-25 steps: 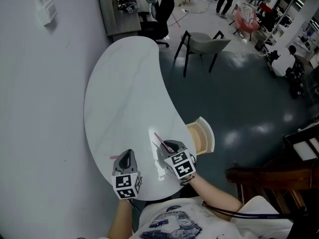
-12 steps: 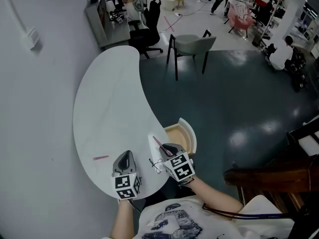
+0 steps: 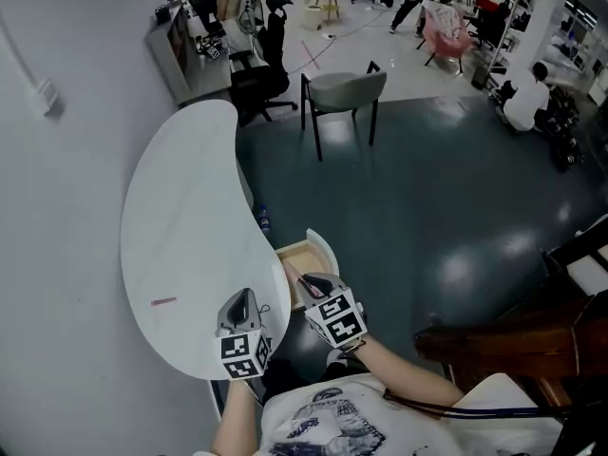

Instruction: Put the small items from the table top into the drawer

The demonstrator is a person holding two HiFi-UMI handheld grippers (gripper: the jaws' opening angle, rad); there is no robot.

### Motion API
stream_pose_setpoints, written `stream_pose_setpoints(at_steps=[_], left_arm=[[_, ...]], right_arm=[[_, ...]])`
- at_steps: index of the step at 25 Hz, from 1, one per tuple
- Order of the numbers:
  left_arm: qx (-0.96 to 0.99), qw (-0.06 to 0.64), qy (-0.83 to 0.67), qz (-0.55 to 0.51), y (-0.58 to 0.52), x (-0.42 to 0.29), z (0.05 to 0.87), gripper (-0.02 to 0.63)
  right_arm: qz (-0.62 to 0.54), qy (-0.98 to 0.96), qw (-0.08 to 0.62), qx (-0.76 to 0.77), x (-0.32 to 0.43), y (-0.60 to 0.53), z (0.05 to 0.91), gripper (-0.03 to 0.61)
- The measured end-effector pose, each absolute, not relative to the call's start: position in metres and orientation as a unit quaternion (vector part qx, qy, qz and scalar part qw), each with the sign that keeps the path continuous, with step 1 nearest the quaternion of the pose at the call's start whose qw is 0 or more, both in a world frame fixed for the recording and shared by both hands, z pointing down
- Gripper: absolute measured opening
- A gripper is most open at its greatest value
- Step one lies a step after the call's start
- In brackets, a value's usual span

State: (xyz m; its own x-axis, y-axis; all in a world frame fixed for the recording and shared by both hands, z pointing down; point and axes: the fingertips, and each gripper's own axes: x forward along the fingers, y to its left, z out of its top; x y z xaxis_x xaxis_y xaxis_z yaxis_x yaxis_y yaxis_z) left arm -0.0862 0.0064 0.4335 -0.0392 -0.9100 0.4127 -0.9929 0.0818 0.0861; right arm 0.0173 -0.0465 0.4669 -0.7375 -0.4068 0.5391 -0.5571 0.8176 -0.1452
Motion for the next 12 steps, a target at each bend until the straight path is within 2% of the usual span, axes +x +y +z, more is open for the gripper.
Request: stream_pose_setpoints(at_steps=[5, 12], left_arm=[[0.674, 0.180, -0.706, 0.121, -0.006, -0.050, 0.427, 0.020], [0.681, 0.179, -0.698, 0.132, -0.020, -0.048, 0.428, 0.020]], right_arm=[[0.157, -0.918, 0.248, 0.268, 0.053, -0.058, 0.469, 0.060], [0.193, -0.905, 0.243, 0.291, 0.060, -0.070, 0.490, 0.060]])
